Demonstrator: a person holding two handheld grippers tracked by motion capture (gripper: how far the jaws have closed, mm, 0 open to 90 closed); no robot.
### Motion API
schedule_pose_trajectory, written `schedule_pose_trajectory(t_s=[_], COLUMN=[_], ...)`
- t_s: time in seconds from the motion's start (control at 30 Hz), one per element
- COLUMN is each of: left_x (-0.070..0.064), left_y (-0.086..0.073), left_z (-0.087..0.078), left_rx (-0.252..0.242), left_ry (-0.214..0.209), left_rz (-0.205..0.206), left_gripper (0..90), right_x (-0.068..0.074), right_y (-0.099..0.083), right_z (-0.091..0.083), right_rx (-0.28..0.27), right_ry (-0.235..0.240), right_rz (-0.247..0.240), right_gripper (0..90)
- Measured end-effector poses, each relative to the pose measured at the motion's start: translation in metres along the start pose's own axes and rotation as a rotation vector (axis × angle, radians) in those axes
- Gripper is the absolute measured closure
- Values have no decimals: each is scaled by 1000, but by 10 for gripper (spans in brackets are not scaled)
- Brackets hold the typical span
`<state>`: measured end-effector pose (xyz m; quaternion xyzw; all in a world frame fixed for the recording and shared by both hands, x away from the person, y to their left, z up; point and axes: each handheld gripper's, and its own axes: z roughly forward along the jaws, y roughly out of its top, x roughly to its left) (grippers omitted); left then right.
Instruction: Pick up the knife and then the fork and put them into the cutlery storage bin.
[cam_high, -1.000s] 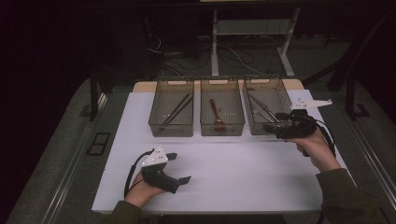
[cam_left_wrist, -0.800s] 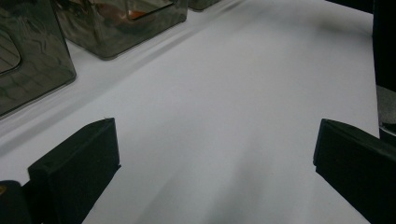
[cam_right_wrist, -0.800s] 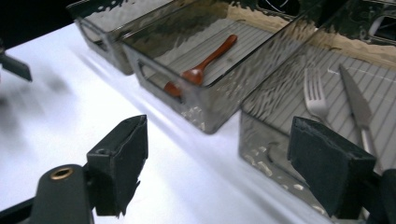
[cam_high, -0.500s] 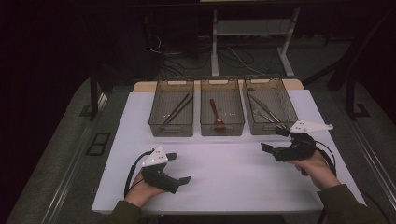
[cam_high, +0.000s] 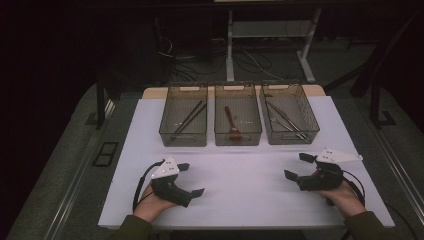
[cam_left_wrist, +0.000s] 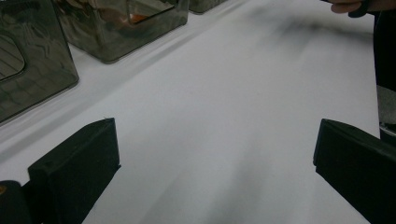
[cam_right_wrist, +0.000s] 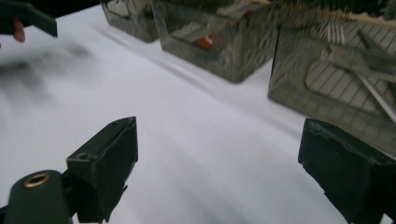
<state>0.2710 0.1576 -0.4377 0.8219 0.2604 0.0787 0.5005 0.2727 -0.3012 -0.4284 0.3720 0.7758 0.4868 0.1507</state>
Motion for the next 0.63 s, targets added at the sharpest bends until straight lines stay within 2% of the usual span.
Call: schedule_pose_trajectory(t_s=[0.1,0.33,0.63], left_x=[0,0,0], left_y=[0,-1,-1], left_z=[0,0,0], left_rx=[2,5,8], left_ry=[-1,2,6], left_rz=[2,0,-1], left_gripper=[0,0,0], right_x=[2,2,2], right_y=[-6,-18,-20], right_z=[-1,-4,-1], right_rx=[8,22,49], right_ry=[7,4,16], right_rz=[16,9,7], right_gripper=[113,113,113])
